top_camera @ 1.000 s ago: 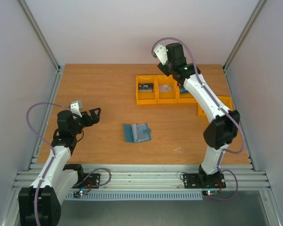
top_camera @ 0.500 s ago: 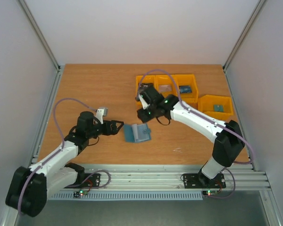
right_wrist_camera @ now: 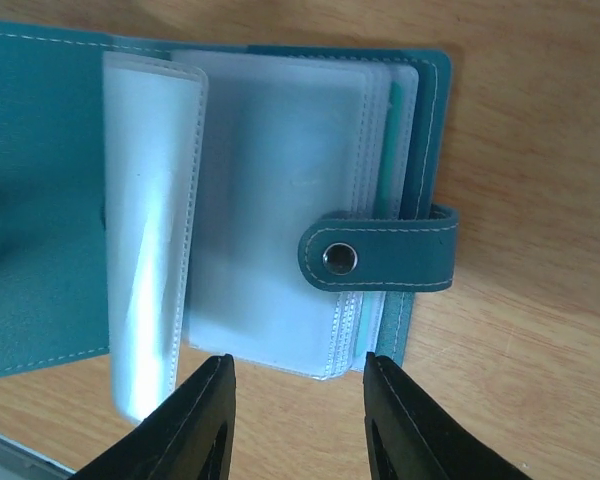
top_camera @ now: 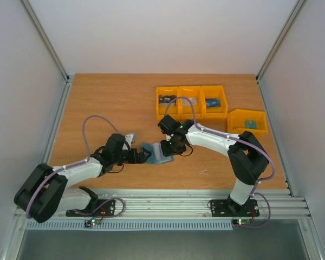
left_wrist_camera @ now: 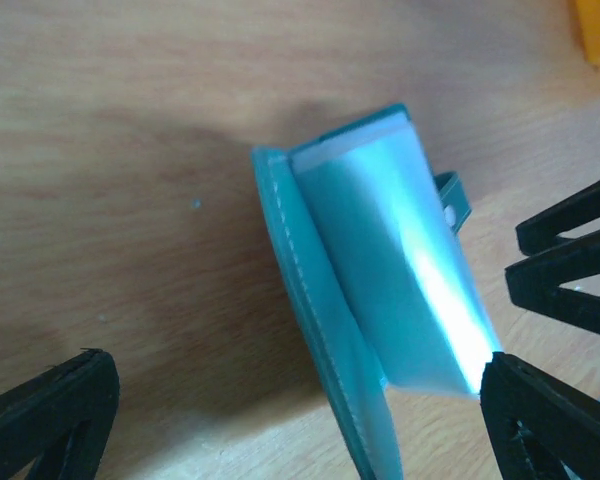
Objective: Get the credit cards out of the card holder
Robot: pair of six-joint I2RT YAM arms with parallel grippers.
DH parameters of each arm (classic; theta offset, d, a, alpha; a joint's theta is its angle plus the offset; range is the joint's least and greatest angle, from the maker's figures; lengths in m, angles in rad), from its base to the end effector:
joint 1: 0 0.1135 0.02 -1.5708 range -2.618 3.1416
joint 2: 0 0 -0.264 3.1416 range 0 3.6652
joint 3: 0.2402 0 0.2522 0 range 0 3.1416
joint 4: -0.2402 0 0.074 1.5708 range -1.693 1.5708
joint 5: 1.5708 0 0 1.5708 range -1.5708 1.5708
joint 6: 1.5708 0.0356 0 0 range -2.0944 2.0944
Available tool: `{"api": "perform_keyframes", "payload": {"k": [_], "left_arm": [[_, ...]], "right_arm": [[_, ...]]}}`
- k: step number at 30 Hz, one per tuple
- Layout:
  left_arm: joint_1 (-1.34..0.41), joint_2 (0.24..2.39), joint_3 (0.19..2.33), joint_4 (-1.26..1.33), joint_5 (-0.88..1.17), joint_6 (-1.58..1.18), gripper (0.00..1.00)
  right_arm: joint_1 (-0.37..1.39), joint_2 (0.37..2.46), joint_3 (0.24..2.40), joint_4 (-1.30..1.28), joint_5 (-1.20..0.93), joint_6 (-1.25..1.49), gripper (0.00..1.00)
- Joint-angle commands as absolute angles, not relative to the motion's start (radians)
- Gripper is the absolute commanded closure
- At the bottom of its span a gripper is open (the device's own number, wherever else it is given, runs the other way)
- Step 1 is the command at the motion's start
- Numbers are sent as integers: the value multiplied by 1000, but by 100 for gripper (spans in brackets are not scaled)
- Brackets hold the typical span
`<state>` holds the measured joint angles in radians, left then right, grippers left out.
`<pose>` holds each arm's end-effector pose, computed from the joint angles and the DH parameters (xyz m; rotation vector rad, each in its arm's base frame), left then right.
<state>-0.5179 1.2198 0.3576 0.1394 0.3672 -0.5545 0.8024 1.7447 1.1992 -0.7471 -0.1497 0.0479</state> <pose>0.1801 -0.1173 0.1435 0.1588 2.4273 -0.9459 0.2298 0.2454 0.1927 -1.1068 2.7100 0.3690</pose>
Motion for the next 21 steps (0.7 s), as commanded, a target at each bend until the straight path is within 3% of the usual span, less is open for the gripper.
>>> {"api": "perform_keyframes", "payload": {"k": [1, 16, 21], "left_arm": [[-547, 1292, 380, 225, 310, -583, 1], [-570, 1379, 341, 344, 310, -585, 1], [-571, 1373, 327, 335, 282, -587, 11]], "right_arm": [[808, 1764, 1174, -721, -157, 128, 65], [833, 1823, 1115, -513, -255, 187, 76], [834, 1842, 1119, -438, -318, 193, 76]]}}
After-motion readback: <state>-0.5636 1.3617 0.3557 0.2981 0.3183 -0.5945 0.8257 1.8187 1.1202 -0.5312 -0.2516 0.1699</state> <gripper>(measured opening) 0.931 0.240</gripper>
